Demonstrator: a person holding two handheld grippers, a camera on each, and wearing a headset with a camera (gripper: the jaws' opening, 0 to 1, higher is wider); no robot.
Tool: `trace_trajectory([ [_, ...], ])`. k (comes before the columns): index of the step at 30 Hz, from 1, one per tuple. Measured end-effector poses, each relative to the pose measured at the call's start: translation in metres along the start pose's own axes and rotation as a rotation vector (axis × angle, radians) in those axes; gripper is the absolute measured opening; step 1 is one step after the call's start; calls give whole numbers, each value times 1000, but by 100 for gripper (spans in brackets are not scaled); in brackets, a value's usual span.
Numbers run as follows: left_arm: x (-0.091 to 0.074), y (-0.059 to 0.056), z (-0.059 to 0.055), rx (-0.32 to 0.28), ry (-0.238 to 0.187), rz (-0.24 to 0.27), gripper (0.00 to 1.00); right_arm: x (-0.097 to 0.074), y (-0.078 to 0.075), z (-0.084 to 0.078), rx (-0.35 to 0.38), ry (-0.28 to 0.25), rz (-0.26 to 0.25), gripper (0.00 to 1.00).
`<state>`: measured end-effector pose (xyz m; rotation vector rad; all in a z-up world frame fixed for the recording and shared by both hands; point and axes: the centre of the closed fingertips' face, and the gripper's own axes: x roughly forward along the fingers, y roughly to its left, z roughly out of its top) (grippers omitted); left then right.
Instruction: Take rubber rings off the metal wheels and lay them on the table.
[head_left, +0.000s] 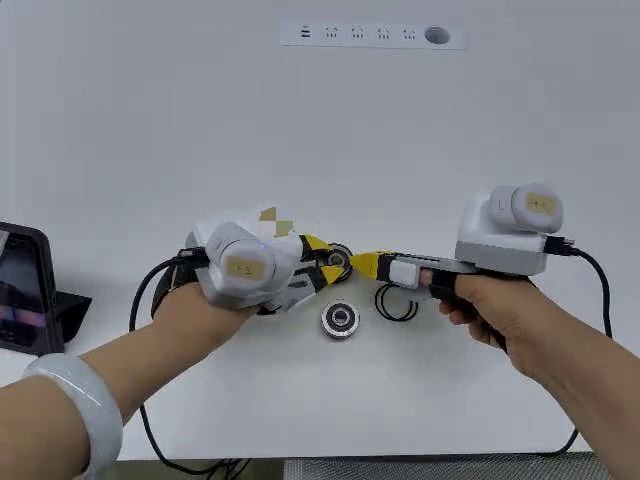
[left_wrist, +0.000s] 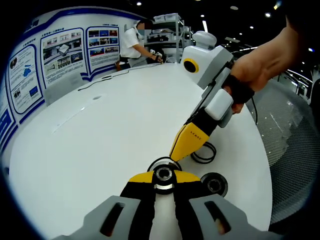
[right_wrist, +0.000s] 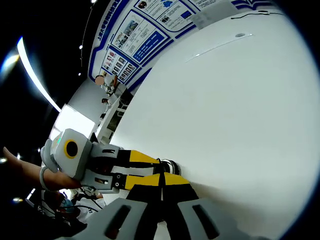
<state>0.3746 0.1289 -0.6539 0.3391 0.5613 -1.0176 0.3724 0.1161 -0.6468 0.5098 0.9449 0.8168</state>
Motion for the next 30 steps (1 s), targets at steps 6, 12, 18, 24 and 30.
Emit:
trace_trajectory([
  [6, -1, -1, 3, 22, -18, -5, 17, 2, -2, 0, 2, 0, -13, 2],
  [12, -5, -2, 8, 44, -43, -4, 20, 3, -6, 0, 12, 4, -18, 2],
  [18, -9, 0, 6, 45, -48, 11, 25, 3, -5, 0, 15, 5, -18, 2],
  [24, -14, -3, 6, 39, -64, 16, 30, 1, -5, -1, 14, 5, -19, 2],
  [30, -17, -3, 1, 34, -60, 27, 38, -1, 0, -3, 8, 4, -15, 2],
])
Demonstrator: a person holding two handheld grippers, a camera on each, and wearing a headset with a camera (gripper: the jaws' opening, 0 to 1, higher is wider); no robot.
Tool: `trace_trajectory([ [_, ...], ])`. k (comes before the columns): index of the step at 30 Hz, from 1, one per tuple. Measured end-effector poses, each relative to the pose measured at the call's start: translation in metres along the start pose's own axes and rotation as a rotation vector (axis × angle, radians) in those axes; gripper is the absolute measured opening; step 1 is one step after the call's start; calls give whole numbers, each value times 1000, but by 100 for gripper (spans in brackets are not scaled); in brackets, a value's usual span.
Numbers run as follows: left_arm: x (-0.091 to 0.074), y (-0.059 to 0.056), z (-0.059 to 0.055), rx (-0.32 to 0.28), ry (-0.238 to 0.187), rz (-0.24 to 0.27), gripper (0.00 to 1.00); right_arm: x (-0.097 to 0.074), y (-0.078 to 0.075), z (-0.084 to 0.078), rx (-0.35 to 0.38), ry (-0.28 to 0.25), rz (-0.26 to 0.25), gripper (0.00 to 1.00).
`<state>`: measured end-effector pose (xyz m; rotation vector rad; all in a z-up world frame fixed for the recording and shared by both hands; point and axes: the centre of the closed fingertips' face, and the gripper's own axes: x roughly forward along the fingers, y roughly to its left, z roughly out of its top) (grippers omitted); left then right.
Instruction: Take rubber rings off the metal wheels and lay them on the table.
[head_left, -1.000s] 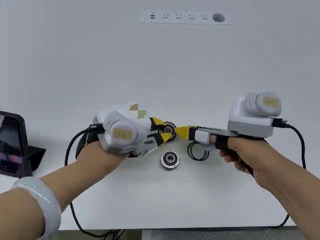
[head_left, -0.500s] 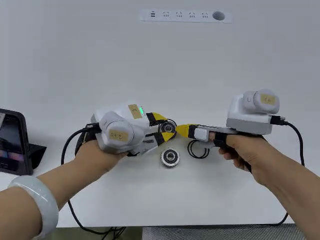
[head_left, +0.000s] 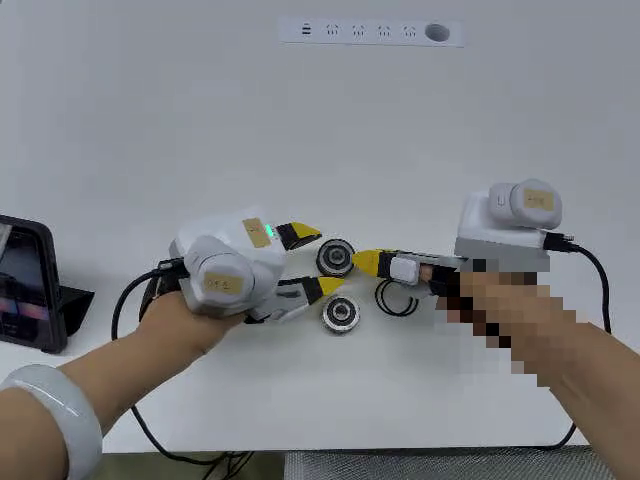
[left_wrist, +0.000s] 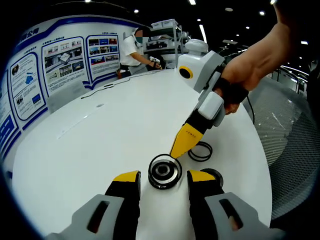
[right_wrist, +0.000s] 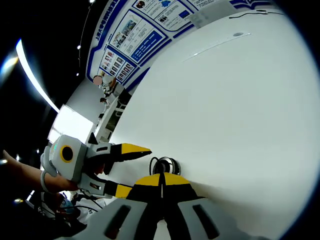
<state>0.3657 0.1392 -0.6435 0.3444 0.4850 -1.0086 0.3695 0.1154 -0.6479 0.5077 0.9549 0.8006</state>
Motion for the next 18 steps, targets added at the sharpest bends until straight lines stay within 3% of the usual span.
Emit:
trace_trajectory([
  [14, -11, 0, -10, -24, 5, 15, 43, -16, 12, -2, 14, -24, 6, 2],
  [18, -15, 0, -13, -32, 7, 19, 45, -22, 7, -2, 24, -35, 0, 2],
])
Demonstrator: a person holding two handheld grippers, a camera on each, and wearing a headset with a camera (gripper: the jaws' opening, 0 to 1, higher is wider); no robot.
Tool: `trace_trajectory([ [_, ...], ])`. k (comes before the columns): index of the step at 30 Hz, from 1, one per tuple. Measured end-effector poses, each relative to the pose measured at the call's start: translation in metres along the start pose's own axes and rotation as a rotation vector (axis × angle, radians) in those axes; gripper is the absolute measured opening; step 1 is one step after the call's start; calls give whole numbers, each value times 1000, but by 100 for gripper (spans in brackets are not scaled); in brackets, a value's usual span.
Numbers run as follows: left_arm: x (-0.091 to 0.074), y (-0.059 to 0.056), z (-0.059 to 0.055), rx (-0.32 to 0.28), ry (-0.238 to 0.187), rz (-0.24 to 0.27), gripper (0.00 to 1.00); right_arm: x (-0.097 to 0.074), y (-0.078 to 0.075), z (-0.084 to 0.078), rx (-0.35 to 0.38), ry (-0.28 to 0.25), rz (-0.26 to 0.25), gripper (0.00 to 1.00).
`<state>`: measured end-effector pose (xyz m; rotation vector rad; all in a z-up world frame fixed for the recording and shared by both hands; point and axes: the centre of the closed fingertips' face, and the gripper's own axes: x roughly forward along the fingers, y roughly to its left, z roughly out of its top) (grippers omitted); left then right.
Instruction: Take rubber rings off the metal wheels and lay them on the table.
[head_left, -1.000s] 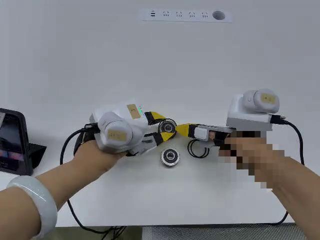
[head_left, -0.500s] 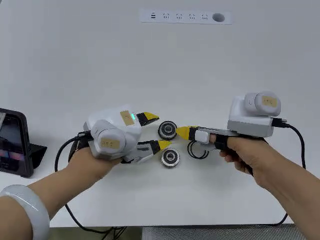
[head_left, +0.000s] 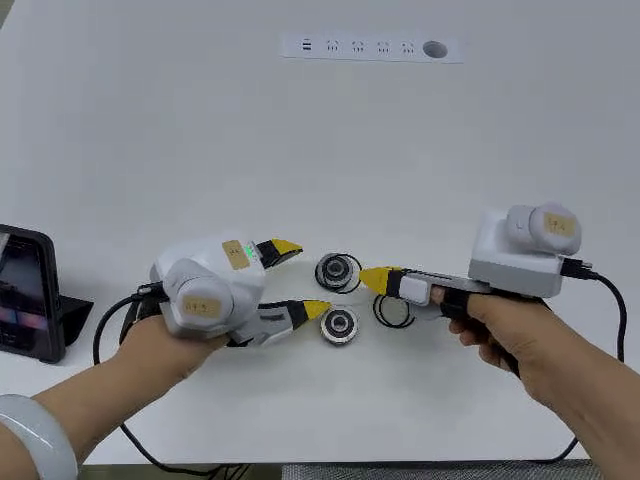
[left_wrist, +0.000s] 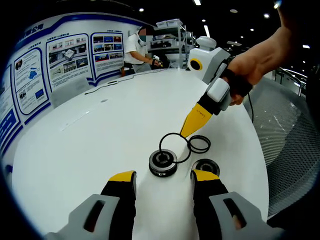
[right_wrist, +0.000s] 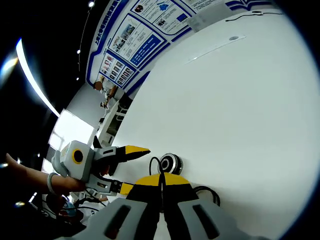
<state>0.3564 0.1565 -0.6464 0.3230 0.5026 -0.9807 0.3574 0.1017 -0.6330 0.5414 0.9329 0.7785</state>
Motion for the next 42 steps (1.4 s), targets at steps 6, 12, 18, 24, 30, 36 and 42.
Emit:
trace_trajectory([
  [6, -7, 1, -8, -21, 8, 5, 51, -17, -13, -8, 26, -12, -32, 2],
  [12, -11, -1, -13, -35, 16, 8, 53, -32, -23, -18, 51, -12, -66, 2],
  [18, -13, -3, -16, -37, 19, 8, 53, -40, -28, -24, 66, -11, -90, 2],
  [24, -16, -4, -18, -44, 25, 10, 51, -41, -38, -29, 60, 4, -123, 2],
  [30, -16, -5, -19, -45, 28, 5, 50, -41, -39, -30, 27, 5, -143, 4],
  [36, -15, -6, -19, -44, 32, -1, 46, -41, -42, -29, 2, 13, -153, 8],
  [42, -13, -5, -14, -43, 19, 0, 47, -45, -46, -30, -88, 42, -184, 13],
])
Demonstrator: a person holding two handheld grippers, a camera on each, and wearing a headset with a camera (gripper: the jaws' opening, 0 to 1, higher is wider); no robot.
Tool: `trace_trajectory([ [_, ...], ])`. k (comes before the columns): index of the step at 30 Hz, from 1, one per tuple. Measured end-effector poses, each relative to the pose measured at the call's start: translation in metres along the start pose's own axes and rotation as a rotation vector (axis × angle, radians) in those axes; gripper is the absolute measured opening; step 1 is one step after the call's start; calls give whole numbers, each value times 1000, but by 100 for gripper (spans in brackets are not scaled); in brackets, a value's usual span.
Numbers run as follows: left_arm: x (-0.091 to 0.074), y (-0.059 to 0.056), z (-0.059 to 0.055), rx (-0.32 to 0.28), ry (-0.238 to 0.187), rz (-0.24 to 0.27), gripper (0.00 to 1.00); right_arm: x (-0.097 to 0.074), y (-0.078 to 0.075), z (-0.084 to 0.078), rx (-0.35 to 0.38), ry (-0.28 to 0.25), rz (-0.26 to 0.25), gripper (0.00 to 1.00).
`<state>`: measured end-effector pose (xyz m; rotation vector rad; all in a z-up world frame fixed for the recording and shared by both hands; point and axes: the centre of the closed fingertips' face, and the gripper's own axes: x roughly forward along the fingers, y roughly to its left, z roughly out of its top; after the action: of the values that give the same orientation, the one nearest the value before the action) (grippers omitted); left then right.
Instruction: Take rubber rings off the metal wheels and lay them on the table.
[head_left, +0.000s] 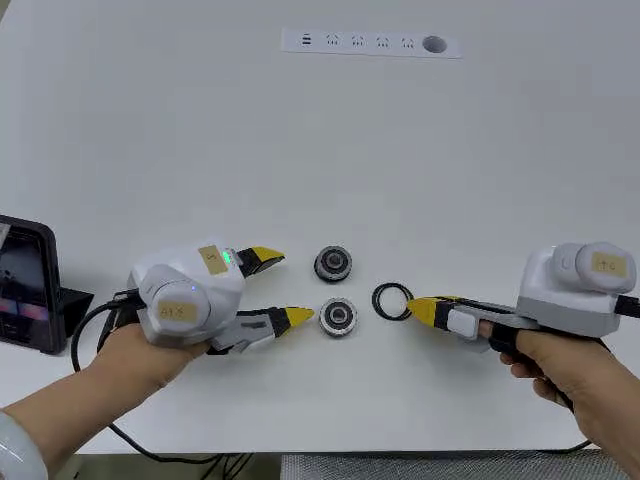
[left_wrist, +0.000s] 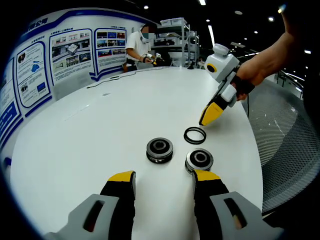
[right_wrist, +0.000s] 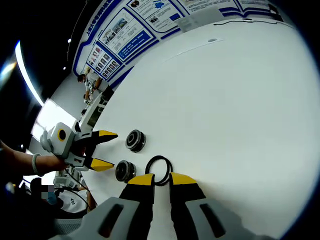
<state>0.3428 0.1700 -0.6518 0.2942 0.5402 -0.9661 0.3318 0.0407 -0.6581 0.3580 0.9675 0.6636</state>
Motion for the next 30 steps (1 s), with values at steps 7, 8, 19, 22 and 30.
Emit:
trace_trajectory([
  [7, 2, 2, 6, 4, -5, 0, 43, 1, 0, 12, 29, -43, 21, 13],
  [8, 3, 2, 6, 4, -4, 1, 43, 2, 0, 13, 31, -45, 24, 13],
  [19, 13, 4, 21, 5, -25, 4, 34, 20, 20, 27, 32, -59, 73, 12],
  [22, 16, 3, 25, 8, -26, 3, 33, 25, 25, 30, 32, -60, 86, 12],
  [30, 26, 5, 31, 2, -25, 3, 28, 36, 30, 33, 28, -51, 108, 12],
])
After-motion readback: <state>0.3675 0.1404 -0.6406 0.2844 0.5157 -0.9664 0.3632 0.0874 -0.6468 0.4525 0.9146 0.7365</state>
